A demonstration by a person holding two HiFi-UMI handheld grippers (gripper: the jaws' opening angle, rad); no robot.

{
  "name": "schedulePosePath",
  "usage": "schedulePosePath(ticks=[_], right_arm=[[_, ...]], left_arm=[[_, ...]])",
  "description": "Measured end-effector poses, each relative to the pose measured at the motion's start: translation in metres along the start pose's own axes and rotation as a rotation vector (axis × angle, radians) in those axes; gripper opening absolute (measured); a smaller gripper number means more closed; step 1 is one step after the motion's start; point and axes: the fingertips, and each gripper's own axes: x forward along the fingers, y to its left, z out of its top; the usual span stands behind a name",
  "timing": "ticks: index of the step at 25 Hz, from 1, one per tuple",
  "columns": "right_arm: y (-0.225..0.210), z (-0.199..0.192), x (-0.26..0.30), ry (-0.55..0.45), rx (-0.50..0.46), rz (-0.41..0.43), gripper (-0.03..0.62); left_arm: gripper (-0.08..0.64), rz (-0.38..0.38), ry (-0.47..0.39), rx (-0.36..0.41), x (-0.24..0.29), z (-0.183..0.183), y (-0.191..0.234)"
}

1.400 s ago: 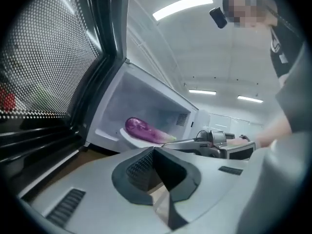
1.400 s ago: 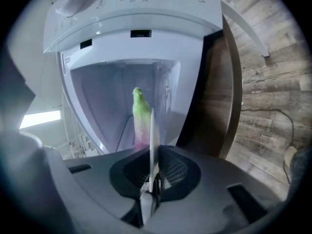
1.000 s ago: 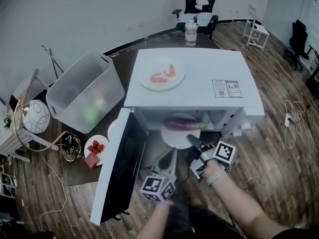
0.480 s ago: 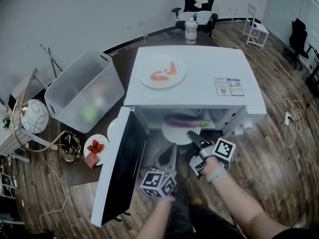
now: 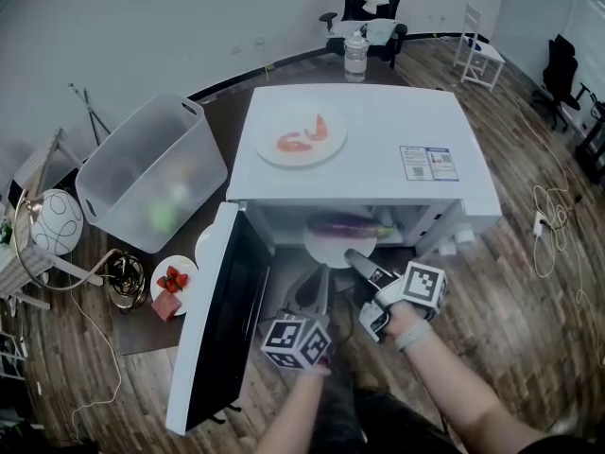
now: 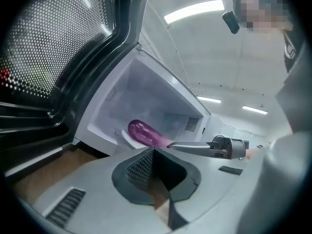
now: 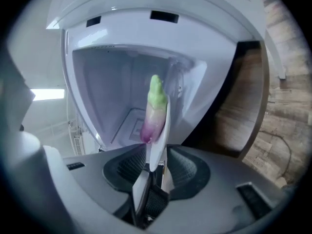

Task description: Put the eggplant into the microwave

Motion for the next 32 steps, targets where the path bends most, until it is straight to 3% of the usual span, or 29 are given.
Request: schedulePosePath(ticks=[2, 6, 8, 13, 16, 24, 32], right_arm=[[0.006, -0.006, -0.004, 0.048, -0.108, 0.0, 0.138], [-0.009, -0.019, -0.022, 0.135, -0.287, -0.136, 0.137], [-0.004, -0.022, -0.023, 0.153, -0.375, -0.124, 0.134], [0.003, -0.02, -0.026, 0.175, -0.716, -0.179, 0.022], [0.005, -0.016, -0.023, 0.202, -0.89, -0.237, 0.005], [-0.001, -0.01, -0.009, 0.238, -0.944, -0.296, 0.005], [-0.006, -0.004, -0.001, 0.21, -0.896, -0.309, 0.005]], left_arm=[[-0.003, 0.002, -0.005, -0.002, 0.003, 0.001, 0.0], [-0.003, 0.0, -0.009, -0.008, 0.008, 0.002, -0.001], [-0.003, 0.003, -0.011, -0.012, 0.011, 0.002, -0.001], [-0.003, 0.012, -0.016, -0.016, 0.015, 0.004, 0.004], [-0.003, 0.014, -0.018, -0.019, 0.017, 0.006, 0.006], [-0.003, 0.013, -0.019, -0.021, 0.023, 0.006, 0.006], [-0.003, 0.007, 0.001, -0.02, 0.027, 0.001, 0.008]])
